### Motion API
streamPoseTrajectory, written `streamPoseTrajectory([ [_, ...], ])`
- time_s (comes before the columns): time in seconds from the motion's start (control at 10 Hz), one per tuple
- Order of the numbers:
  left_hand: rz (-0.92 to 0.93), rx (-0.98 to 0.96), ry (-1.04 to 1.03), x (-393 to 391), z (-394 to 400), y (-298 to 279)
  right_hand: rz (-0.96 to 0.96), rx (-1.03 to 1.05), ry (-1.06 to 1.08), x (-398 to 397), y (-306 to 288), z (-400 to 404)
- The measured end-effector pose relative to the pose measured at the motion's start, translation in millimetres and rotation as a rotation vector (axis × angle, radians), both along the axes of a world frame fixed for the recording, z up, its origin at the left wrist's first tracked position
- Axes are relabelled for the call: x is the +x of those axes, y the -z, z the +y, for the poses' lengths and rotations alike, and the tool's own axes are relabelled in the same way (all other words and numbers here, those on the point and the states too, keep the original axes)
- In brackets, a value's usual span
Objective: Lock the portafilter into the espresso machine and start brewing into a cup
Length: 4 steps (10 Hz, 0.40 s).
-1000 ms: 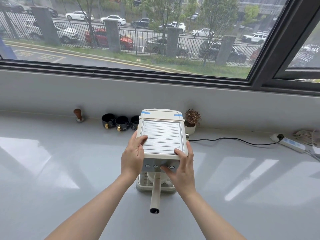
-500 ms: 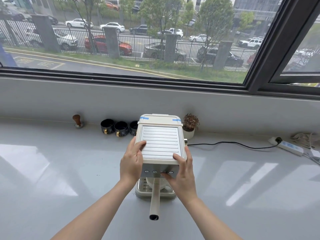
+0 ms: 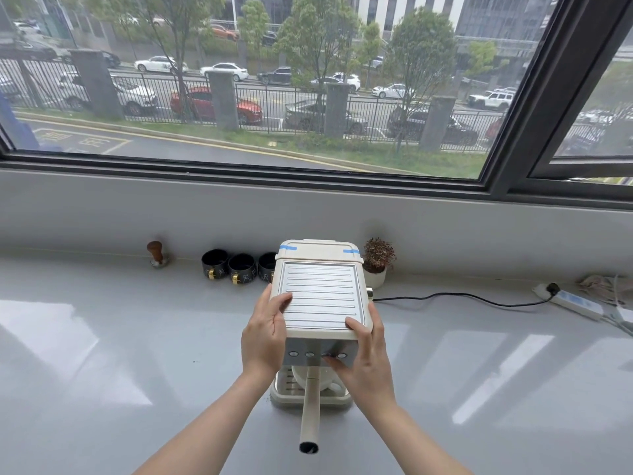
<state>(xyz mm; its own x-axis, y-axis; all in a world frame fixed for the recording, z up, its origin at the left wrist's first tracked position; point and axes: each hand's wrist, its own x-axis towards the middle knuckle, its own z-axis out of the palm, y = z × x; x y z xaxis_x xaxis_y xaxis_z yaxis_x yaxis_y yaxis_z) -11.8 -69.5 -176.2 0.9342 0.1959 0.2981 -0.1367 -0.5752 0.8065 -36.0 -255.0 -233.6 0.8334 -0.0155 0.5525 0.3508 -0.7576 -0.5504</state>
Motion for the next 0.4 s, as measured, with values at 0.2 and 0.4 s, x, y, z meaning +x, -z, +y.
streamPoseTrajectory([
  [0.2,-0.009,0.001,0.004,0,0,-2,0.026,-0.067,-0.074,-3,-21,-17],
  [0.4,-0.035,-0.014,-0.02,0,0,-2,-0.377,0.151,-0.116,-3,-160,-22],
])
